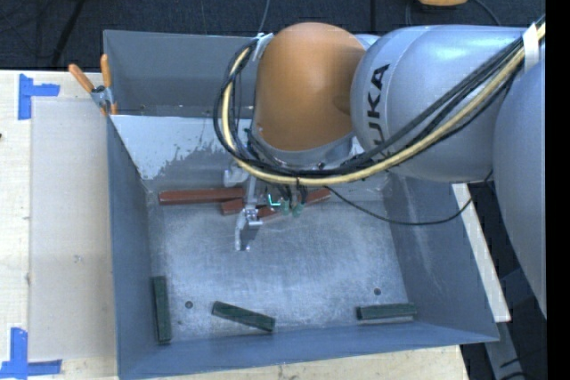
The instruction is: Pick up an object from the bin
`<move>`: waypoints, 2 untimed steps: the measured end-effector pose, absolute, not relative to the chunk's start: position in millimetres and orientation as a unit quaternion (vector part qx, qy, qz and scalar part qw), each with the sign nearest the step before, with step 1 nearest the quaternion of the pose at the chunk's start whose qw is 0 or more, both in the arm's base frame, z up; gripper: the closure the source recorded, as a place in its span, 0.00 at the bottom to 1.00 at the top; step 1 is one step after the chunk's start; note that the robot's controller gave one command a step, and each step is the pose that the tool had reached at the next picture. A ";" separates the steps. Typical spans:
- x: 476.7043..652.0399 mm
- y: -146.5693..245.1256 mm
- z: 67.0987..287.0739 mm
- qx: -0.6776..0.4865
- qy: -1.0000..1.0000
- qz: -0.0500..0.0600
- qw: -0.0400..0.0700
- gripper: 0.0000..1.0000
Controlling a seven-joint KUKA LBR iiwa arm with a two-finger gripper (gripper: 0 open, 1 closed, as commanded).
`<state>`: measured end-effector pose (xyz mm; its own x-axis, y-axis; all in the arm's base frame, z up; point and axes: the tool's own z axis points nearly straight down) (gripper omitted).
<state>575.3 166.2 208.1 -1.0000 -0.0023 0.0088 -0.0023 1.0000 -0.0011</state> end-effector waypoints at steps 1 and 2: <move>577.0 165.5 212.9 0.000 -1.000 0.000 0.001 0.00; 596.5 146.7 172.3 -0.011 -1.000 -0.002 -0.004 0.00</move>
Offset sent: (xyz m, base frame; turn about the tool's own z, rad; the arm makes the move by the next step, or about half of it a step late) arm 0.0348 -0.0409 -0.0795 0.0484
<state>596.5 146.7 172.3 -0.9997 0.0217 -0.0079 0.0216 0.9998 0.0034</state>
